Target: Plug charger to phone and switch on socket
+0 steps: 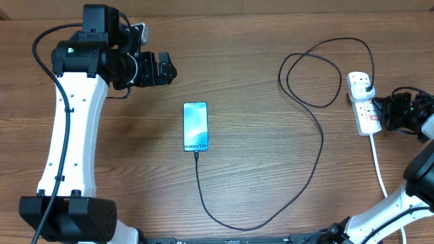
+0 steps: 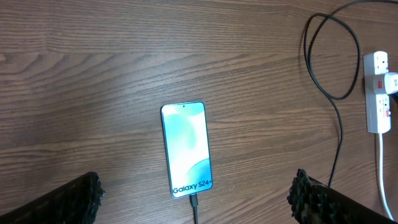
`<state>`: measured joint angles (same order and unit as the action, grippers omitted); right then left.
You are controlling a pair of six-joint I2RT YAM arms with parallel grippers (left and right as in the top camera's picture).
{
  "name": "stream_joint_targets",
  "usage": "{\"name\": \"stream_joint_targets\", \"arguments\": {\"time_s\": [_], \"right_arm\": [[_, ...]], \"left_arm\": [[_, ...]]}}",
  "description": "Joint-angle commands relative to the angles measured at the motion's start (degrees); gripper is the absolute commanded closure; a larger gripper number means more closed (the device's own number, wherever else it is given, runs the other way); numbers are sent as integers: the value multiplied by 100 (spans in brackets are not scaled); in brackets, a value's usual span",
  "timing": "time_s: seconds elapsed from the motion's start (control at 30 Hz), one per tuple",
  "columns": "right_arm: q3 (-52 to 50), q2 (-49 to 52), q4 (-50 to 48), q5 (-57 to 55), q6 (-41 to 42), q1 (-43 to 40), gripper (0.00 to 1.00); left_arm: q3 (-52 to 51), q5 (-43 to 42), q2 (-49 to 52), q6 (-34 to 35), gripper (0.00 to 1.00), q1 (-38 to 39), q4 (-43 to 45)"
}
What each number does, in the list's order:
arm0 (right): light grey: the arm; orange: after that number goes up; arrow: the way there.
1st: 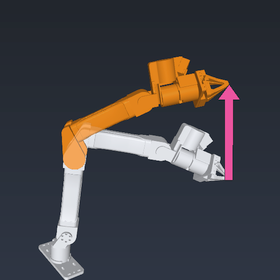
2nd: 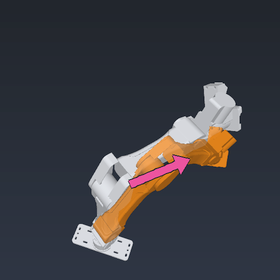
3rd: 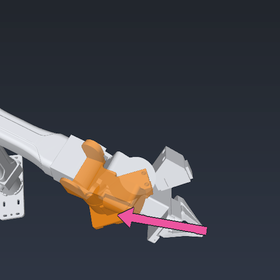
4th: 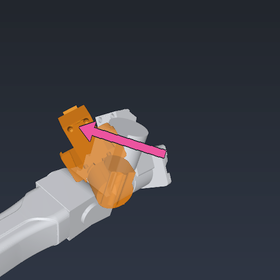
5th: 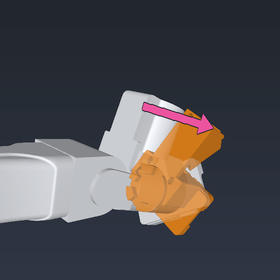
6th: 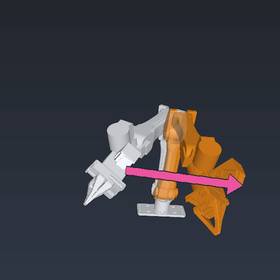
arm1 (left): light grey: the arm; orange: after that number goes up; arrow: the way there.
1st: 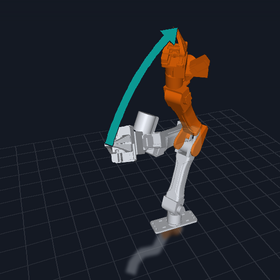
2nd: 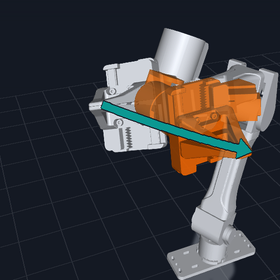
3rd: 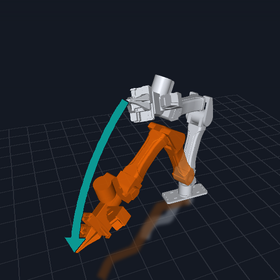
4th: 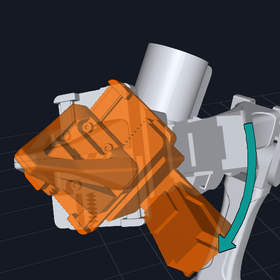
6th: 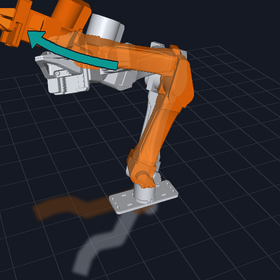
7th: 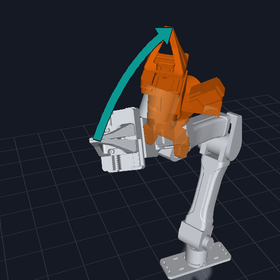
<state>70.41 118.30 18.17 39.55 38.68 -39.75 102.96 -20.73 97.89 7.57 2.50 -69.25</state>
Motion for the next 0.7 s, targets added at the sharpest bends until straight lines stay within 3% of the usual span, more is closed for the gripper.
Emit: {"name": "stream_joint_targets", "arguments": {"time_s": [0.0, 0.67], "right_arm": [[15, 79, -7, -46, -168, 26, 96], [11, 153, 203, -24, -243, 302, 96]], "left_arm": [[39, 39, -7, 15, 0, -22, 7], [39, 39, -7, 15, 0, -22, 7]]}}
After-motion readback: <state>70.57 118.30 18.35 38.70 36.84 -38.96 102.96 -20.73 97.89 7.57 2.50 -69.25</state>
